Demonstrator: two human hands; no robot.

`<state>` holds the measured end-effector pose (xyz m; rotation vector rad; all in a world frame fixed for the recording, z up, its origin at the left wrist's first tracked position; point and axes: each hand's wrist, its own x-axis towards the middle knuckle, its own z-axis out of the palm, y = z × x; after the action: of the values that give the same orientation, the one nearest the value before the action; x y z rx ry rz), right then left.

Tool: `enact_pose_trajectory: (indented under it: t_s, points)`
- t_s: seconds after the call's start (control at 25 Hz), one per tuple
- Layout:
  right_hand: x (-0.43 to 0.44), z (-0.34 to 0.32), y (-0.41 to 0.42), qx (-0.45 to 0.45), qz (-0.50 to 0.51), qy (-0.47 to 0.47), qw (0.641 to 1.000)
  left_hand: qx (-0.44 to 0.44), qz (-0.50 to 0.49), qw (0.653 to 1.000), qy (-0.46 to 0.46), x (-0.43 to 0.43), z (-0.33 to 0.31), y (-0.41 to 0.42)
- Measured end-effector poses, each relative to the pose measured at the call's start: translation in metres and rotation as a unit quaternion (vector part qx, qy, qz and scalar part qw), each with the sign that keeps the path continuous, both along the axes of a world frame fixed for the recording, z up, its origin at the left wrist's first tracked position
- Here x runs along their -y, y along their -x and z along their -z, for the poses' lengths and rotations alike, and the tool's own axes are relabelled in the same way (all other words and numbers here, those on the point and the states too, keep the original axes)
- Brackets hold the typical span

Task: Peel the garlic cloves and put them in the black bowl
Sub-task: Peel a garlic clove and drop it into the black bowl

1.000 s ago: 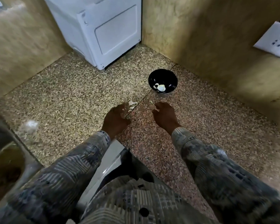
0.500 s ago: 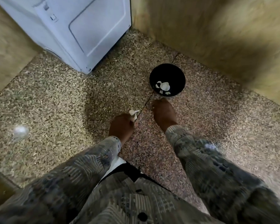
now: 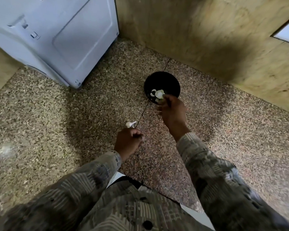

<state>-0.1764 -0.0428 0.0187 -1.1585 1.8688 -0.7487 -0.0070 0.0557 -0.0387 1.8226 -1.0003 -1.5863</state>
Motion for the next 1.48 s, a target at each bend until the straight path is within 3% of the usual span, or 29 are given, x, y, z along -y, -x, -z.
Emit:
enact_pose_trajectory:
  t_s: [0.08,0.16,0.28,0.4,0.44,0.52,0.64,0.72,0.8,1.0,1.36,1.48]
  points:
    - [-0.018,-0.006,0.01,-0.063,-0.033,0.004,0.997,-0.071,-0.045,0.996,-0.036,0.003,-0.004,0.01]
    - [-0.049,0.0,0.017,-0.069,-0.082,-0.052,0.993,-0.132,-0.076,0.986,-0.06,0.006,-0.005,0.018]
    - [-0.093,0.018,0.018,-0.013,-0.16,-0.147,0.976,-0.13,-0.09,0.985,-0.068,0.005,-0.002,0.025]
    - [-0.108,0.033,0.024,-0.038,-0.172,-0.107,0.979,-0.113,-0.042,0.991,-0.066,-0.001,0.004,0.026]
    - [-0.11,0.035,0.026,-0.052,-0.186,-0.092,0.977,-0.093,-0.012,0.994,-0.055,-0.003,0.005,0.026]
    - [-0.113,0.036,0.028,-0.092,-0.222,-0.083,0.967,0.034,0.114,0.992,0.034,-0.004,0.007,0.024]
    - [-0.115,0.04,0.023,-0.19,-0.245,-0.059,0.949,0.233,0.275,0.91,0.202,0.001,0.006,0.023]
    - [-0.113,0.043,0.02,-0.19,-0.207,-0.07,0.957,0.271,0.316,0.876,0.242,0.004,0.008,0.023]
    - [-0.109,0.045,0.023,-0.169,-0.201,-0.098,0.96,0.282,0.331,0.863,0.256,0.004,0.008,0.025]
    - [-0.09,0.041,0.032,-0.111,-0.166,-0.141,0.97,0.263,0.319,0.881,0.229,0.009,0.007,0.027]
    - [-0.097,0.045,0.03,-0.171,-0.211,-0.127,0.954,0.246,0.317,0.891,0.213,0.014,0.01,0.024]
    - [-0.098,0.041,0.031,-0.141,-0.209,-0.111,0.961,0.241,0.316,0.891,0.22,0.013,0.01,0.025]
